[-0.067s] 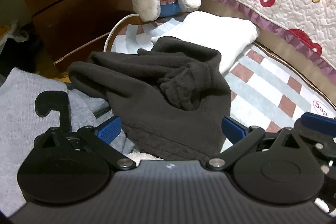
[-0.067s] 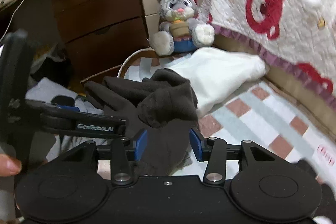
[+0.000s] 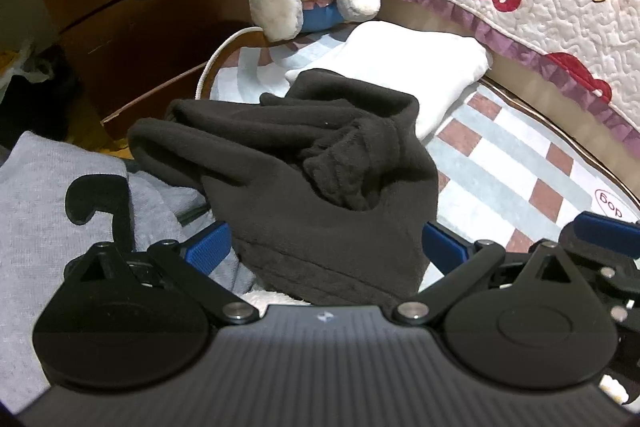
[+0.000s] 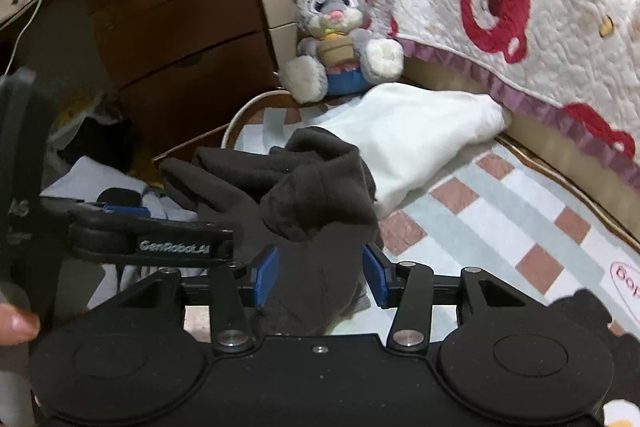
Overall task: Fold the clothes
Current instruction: 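Move both grippers toward the crumpled dark grey sweater on the mat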
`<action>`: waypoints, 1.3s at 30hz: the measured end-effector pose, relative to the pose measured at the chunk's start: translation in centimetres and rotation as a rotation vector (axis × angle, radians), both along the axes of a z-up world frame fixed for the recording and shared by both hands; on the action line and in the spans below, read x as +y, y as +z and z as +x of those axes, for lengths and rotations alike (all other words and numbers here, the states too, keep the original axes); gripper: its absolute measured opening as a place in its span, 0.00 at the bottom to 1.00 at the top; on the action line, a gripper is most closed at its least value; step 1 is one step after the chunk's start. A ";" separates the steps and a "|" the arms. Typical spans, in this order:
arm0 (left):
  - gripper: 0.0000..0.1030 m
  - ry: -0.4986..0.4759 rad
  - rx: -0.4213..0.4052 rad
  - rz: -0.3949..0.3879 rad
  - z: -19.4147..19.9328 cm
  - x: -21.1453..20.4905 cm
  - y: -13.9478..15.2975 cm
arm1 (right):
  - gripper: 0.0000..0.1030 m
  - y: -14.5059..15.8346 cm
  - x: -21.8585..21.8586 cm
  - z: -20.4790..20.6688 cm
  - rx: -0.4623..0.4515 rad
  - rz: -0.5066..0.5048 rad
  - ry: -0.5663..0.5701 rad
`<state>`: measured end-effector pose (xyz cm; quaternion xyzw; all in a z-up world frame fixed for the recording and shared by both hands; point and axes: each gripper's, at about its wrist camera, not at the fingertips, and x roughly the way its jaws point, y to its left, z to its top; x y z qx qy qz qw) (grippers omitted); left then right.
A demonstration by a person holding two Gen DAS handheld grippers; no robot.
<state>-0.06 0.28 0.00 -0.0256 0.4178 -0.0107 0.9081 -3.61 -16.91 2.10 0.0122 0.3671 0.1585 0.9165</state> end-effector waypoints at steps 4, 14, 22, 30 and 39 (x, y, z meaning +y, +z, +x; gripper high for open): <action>1.00 -0.003 0.013 0.002 0.0 0.1 0.1 | 0.53 0.0 0.5 -0.3 -0.030 -0.045 0.024; 1.00 -0.033 0.017 0.006 0.0 -0.1 0.3 | 0.55 0.1 0.4 -0.2 0.021 -0.022 0.006; 1.00 -0.042 0.024 0.000 0.0 -0.3 0.1 | 0.55 -0.9 -0.2 0.4 0.054 0.019 -0.020; 1.00 -0.047 0.034 -0.006 0.0 -0.1 -0.3 | 0.56 -0.9 -0.2 0.5 0.062 0.010 -0.018; 1.00 -0.053 0.047 -0.013 0.1 -0.1 -0.5 | 0.56 -1.0 -0.1 0.5 0.066 0.003 -0.015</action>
